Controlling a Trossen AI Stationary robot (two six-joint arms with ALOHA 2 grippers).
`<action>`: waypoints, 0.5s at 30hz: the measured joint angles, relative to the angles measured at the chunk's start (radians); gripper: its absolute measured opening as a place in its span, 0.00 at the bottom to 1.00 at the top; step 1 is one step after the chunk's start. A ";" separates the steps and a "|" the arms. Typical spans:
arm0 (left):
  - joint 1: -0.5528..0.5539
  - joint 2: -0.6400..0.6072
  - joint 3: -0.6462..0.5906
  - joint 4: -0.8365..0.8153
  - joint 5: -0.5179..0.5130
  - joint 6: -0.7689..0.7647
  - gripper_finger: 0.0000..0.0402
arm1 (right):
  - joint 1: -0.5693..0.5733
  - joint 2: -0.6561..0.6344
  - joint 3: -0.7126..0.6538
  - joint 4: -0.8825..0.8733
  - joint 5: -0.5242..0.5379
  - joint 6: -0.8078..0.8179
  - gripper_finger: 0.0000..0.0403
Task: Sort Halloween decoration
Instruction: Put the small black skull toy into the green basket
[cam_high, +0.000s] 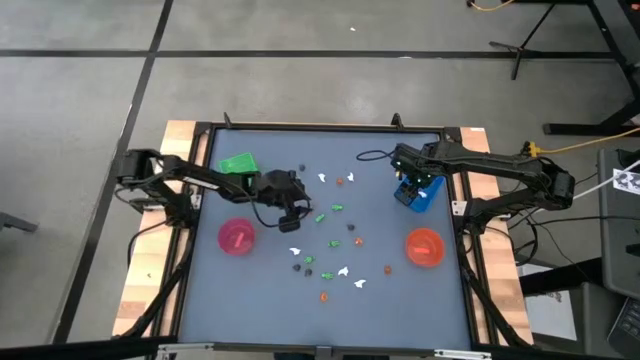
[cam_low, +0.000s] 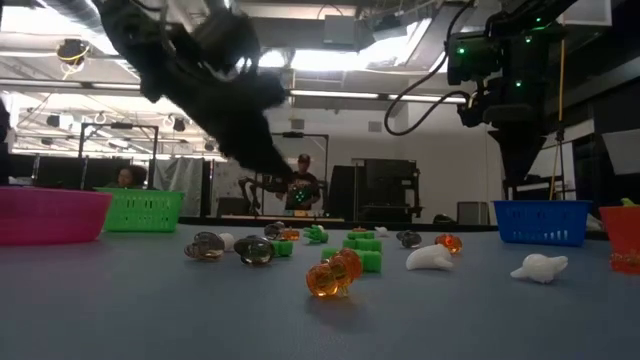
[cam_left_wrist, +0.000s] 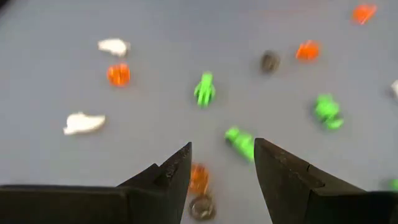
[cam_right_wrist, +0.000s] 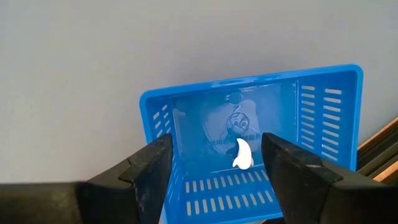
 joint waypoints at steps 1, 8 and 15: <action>0.004 0.014 0.000 -0.006 0.000 0.001 0.40 | 0.000 0.000 0.000 0.000 0.000 0.000 0.61; 0.021 0.094 0.000 -0.004 0.000 0.000 0.40 | 0.000 0.000 0.000 0.000 0.000 0.000 0.61; 0.021 0.125 0.000 -0.009 0.002 -0.001 0.40 | 0.000 0.000 0.000 -0.001 0.000 0.000 0.61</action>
